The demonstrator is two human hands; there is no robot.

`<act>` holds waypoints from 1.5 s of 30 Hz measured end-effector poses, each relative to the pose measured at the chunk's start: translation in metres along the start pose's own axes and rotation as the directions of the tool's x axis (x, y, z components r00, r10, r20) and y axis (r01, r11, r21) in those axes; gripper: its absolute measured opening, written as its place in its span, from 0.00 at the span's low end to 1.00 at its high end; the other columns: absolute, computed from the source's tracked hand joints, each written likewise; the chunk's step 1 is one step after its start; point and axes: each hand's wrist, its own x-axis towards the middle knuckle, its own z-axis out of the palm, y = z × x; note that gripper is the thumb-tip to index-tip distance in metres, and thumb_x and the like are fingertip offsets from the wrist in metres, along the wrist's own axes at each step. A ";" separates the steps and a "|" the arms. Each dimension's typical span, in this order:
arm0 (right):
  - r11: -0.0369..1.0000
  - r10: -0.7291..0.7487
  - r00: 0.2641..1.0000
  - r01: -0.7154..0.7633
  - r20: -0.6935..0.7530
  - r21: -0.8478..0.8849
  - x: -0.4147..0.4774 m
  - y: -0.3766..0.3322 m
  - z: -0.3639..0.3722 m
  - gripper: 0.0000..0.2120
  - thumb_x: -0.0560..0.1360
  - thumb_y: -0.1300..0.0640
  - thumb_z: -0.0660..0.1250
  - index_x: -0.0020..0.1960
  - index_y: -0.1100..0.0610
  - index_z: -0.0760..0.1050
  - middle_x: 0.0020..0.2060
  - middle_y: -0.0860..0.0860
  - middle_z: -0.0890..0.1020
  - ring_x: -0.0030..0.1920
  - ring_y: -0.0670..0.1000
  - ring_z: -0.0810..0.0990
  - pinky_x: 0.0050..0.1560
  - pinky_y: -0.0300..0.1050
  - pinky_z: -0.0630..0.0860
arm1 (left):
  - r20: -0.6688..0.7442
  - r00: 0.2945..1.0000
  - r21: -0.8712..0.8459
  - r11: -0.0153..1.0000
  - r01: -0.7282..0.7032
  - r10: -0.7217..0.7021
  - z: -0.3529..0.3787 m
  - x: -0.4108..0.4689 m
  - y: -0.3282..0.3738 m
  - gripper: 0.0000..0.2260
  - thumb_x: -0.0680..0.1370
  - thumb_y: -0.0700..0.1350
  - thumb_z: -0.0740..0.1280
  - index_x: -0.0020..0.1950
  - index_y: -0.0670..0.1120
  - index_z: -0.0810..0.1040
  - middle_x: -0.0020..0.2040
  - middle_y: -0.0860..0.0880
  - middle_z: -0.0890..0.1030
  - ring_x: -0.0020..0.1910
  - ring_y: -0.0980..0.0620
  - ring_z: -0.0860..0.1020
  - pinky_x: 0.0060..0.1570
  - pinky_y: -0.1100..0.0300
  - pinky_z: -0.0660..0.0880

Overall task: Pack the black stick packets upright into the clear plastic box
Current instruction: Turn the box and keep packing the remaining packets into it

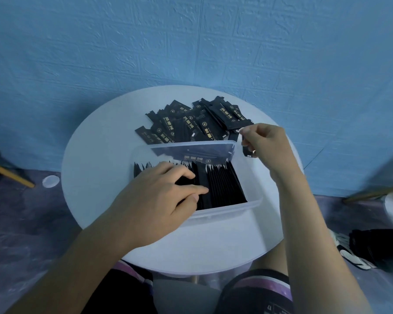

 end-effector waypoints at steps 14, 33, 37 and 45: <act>0.808 0.136 0.988 -0.154 -0.074 -0.568 0.045 0.041 0.024 0.20 0.73 0.44 0.69 0.57 0.58 0.78 0.56 0.58 0.79 0.53 0.62 0.78 0.48 0.47 0.71 | 0.011 1.000 -0.026 0.999 0.024 -0.024 -0.002 0.001 0.000 0.21 0.82 0.57 0.50 0.66 0.63 0.80 0.63 0.60 0.77 0.62 0.56 0.72 0.55 0.57 0.69; 0.936 0.093 0.992 -0.059 0.083 -0.348 -0.004 0.034 -0.028 0.11 0.78 0.55 0.68 0.60 0.47 0.77 0.43 0.45 0.83 0.38 0.50 0.80 0.41 0.44 0.70 | 0.033 0.998 -0.022 0.998 0.051 -0.051 -0.003 0.001 0.002 0.23 0.81 0.58 0.49 0.66 0.64 0.80 0.64 0.62 0.76 0.63 0.58 0.70 0.57 0.58 0.66; 0.959 -0.023 1.000 0.027 0.018 -0.284 -0.023 0.009 -0.040 0.04 0.78 0.53 0.68 0.49 0.47 0.81 0.34 0.44 0.83 0.33 0.50 0.78 0.39 0.44 0.70 | 0.031 0.998 -0.015 0.999 0.047 -0.046 -0.003 0.001 0.002 0.22 0.82 0.58 0.49 0.66 0.64 0.80 0.63 0.62 0.76 0.63 0.58 0.70 0.55 0.60 0.66; 0.817 -0.108 0.967 0.219 0.232 -0.534 -0.085 -0.045 -0.017 0.05 0.79 0.49 0.68 0.55 0.46 0.78 0.41 0.42 0.82 0.46 0.52 0.79 0.44 0.45 0.66 | -0.006 0.999 -0.026 0.998 0.050 -0.051 -0.001 -0.001 0.003 0.21 0.81 0.58 0.51 0.65 0.64 0.81 0.63 0.62 0.77 0.62 0.58 0.71 0.57 0.58 0.69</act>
